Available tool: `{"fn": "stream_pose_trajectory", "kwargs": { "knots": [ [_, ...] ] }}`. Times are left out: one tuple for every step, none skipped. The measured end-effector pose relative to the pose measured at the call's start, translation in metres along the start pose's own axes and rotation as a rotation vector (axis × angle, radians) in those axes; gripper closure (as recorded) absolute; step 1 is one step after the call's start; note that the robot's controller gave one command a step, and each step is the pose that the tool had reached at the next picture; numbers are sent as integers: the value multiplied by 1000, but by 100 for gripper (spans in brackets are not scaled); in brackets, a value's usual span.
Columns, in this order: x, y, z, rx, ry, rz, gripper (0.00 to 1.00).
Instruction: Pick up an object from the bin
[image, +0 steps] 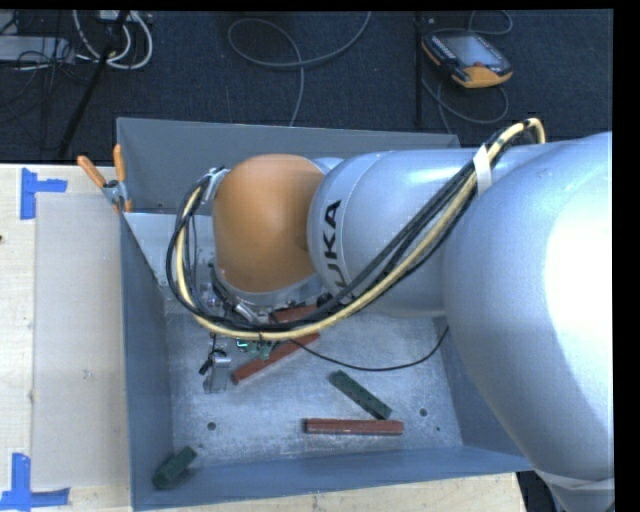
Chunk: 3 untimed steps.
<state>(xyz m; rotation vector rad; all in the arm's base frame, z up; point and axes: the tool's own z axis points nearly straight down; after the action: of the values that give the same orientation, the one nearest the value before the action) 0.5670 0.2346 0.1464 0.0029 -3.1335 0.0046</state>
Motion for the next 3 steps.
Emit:
{"fn": "stream_pose_trajectory", "kwargs": {
  "knots": [
    [-22,-97,81,2,-1,107,0],
    [-8,-101,46,-4,-7,244,0],
    [3,-111,48,-3,-4,268,0]
  ]
}}
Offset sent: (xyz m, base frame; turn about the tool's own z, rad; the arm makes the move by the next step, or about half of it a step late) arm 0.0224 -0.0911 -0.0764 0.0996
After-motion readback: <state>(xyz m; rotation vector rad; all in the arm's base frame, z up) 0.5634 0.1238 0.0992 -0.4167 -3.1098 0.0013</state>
